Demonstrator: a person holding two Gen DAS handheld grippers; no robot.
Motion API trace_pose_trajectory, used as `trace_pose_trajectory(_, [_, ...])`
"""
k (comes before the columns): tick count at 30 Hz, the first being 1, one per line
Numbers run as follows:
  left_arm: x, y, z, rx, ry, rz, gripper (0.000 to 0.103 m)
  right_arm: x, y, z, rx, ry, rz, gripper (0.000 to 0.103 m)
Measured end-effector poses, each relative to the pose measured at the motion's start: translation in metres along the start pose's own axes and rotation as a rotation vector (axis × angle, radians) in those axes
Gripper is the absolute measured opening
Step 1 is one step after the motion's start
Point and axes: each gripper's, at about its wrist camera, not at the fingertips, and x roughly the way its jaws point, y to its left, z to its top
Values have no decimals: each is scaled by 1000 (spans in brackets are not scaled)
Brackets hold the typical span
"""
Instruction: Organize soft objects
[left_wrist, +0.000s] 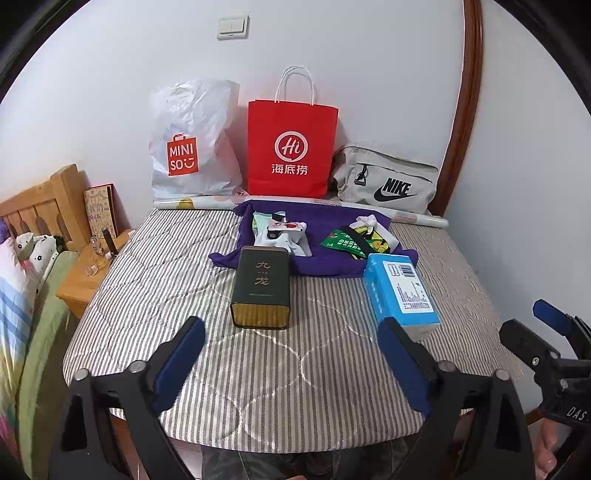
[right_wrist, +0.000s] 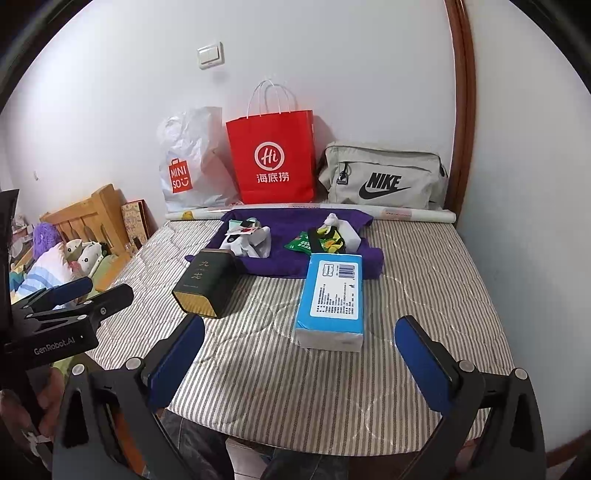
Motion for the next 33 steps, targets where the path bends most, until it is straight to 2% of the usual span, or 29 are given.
trace_pose_trajectory(14, [-9,-10,-1,33,-16,-3,101,-9,4,-2,-5,-11,-1,102])
trace_pose_trajectory(33, [-12,-7,-1,24,-17,-6,101,-10,4,-4,1,-10,15,102])
